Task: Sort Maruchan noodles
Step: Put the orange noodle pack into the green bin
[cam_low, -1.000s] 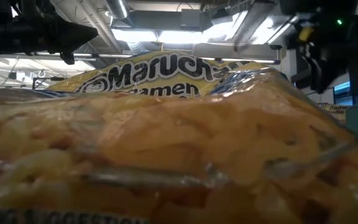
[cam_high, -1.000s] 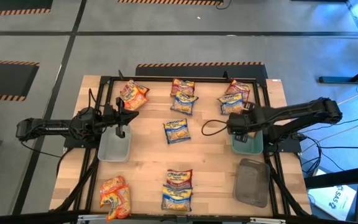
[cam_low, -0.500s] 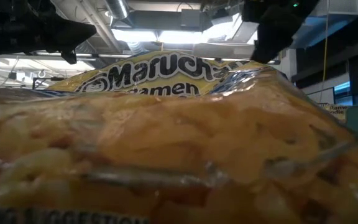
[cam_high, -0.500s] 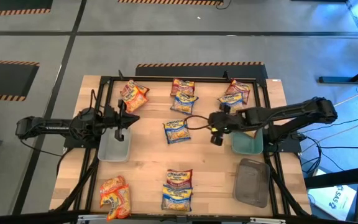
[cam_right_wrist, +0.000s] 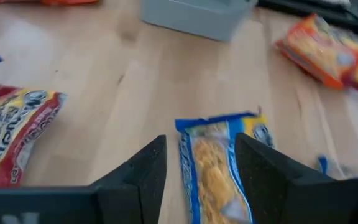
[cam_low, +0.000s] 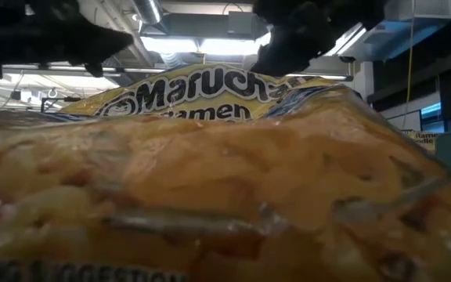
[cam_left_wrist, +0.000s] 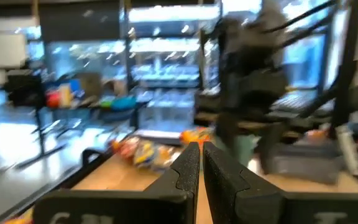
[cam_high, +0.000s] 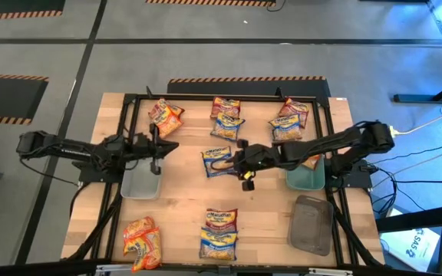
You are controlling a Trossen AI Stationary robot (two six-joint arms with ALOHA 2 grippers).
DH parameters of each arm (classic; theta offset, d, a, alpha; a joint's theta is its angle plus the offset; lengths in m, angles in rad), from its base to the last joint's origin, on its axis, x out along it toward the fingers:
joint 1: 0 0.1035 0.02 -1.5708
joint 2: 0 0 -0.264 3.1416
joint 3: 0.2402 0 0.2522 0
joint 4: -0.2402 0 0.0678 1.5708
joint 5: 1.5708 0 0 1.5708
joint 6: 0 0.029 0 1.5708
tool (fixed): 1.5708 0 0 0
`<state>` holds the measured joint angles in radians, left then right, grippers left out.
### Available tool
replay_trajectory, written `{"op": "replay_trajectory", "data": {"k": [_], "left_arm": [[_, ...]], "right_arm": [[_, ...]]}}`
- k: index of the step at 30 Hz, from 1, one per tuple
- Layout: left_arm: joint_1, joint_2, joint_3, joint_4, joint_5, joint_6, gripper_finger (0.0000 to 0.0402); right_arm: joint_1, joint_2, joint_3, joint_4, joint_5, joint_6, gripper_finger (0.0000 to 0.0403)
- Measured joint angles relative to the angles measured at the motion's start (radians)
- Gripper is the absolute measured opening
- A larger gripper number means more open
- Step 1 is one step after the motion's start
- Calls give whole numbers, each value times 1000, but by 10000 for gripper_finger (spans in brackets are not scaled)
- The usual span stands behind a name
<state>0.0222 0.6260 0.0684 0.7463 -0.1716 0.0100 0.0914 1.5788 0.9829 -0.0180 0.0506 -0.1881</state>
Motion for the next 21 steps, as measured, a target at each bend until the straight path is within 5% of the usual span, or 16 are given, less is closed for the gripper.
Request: {"op": "replay_trajectory", "data": {"k": [12, 15, 21], "left_arm": [[38, 281, 381, -413, -123, 52, 16], [71, 312, 470, -530, -223, 38, 16], [198, 369, 681, -924, -229, -20, 53]], "right_arm": [[0, 10, -148, 250, -168, -174, 174], [-9, 10, -213, 348, -187, -181, 174], [-66, 10, -269, 418, -315, -159, 174]]}}
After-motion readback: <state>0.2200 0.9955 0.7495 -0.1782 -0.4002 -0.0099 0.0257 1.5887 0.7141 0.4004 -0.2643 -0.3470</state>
